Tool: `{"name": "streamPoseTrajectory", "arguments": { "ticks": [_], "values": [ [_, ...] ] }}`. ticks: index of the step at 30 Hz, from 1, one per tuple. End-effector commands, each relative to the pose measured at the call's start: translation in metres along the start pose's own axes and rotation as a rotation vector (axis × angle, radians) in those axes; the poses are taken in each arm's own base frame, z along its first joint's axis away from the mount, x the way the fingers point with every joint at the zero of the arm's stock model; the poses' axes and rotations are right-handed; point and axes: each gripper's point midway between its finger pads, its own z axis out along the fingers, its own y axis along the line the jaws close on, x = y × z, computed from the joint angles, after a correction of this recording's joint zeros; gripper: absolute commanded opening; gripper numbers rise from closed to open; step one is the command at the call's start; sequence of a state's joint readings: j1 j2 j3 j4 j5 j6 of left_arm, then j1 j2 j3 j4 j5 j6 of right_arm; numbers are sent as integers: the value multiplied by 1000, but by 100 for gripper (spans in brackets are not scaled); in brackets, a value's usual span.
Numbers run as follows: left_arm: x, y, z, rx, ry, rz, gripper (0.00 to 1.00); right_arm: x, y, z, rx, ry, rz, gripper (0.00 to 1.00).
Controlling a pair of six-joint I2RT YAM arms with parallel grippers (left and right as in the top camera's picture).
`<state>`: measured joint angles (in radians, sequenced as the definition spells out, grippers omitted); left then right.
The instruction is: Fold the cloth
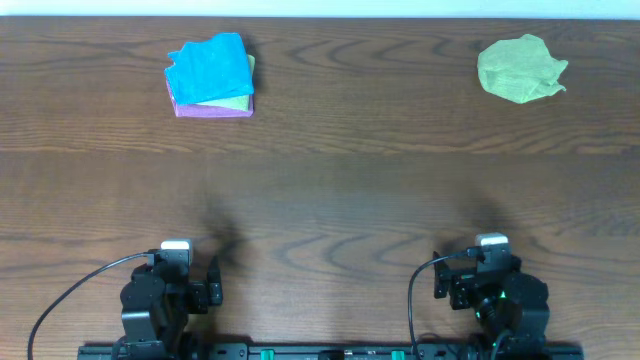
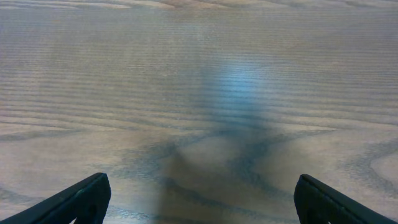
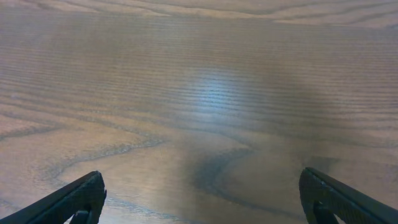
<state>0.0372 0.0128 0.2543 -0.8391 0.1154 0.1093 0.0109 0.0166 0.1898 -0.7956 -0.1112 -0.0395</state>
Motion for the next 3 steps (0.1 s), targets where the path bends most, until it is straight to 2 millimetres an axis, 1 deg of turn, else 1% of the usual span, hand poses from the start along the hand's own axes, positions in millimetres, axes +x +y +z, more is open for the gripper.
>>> {"name": "streamPoseTrajectory", "arguments": {
  "ticks": [1,3],
  "values": [
    [15,1,0,-5,56,26,95,3,0,2,4,2,9,99],
    [15,1,0,-5,56,26,95,3,0,2,4,2,9,99]
  ]
}}
